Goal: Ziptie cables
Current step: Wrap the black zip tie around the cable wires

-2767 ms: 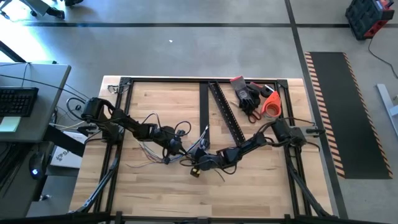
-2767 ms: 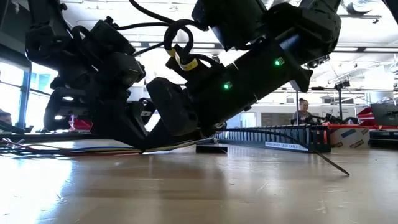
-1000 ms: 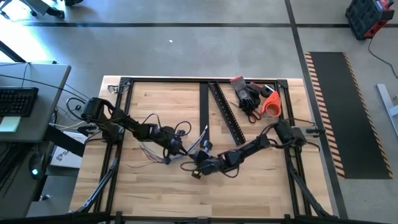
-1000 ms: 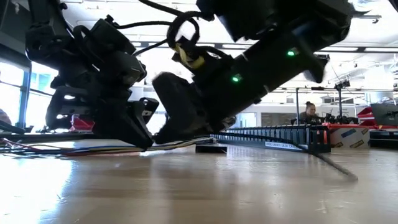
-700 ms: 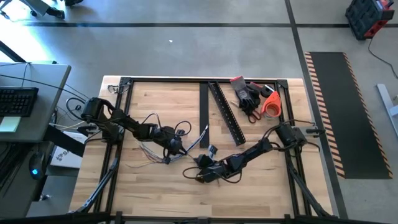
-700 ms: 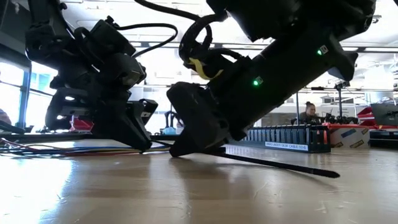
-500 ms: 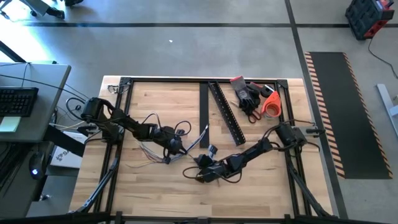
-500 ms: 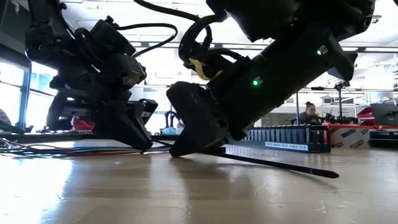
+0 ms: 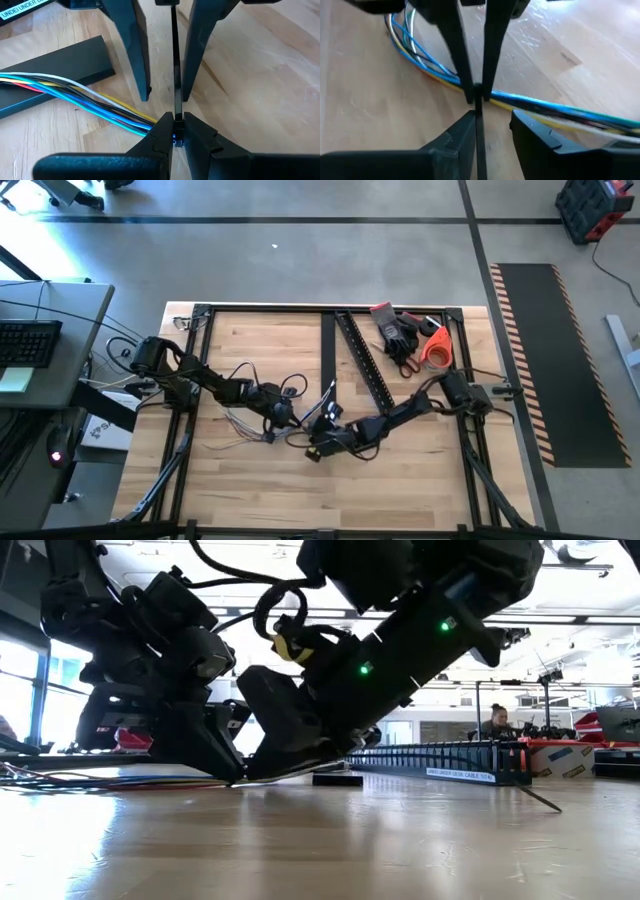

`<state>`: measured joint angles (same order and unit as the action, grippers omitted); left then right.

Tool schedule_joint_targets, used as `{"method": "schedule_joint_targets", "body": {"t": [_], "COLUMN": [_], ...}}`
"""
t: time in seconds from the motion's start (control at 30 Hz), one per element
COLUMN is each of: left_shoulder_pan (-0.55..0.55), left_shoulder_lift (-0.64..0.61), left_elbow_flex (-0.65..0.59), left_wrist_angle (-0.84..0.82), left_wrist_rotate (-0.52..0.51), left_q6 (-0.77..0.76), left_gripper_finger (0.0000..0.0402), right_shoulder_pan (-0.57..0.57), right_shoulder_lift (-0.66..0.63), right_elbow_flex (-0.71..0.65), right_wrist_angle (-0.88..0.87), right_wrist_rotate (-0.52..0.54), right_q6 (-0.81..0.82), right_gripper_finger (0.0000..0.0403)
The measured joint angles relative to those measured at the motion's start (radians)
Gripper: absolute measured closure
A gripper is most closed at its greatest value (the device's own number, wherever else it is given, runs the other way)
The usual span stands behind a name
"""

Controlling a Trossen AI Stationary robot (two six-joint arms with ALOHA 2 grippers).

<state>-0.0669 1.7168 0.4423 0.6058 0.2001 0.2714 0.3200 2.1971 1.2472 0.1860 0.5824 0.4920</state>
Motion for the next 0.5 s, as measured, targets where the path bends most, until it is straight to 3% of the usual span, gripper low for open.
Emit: {"method": "schedule_joint_targets", "body": {"t": [0.2, 0.37, 0.5], "left_shoulder_pan": [-0.002, -0.002, -0.002], "left_shoulder_lift": [0.000, 0.001, 0.000], "left_elbow_flex": [0.000, 0.000, -0.001], "left_wrist_angle": [0.005, 0.011, 0.014], "left_wrist_rotate": [-0.001, -0.003, -0.004], "left_q6": [0.000, -0.004, -0.005], "left_gripper_finger": [0.0385, 0.0381, 0.0359], "right_shoulder_pan": [-0.006, -0.006, -0.006], "right_shoulder_lift": [0.000, 0.000, 0.000], "right_elbow_flex": [0.000, 0.000, 0.000], "right_wrist_angle": [0.049, 0.056, 0.041], "right_wrist_rotate": [-0.018, -0.038, -0.038], "right_q6": [-0.053, -0.074, -0.072], "right_gripper_finger": [0.0331, 0.0388, 0.0395]}}
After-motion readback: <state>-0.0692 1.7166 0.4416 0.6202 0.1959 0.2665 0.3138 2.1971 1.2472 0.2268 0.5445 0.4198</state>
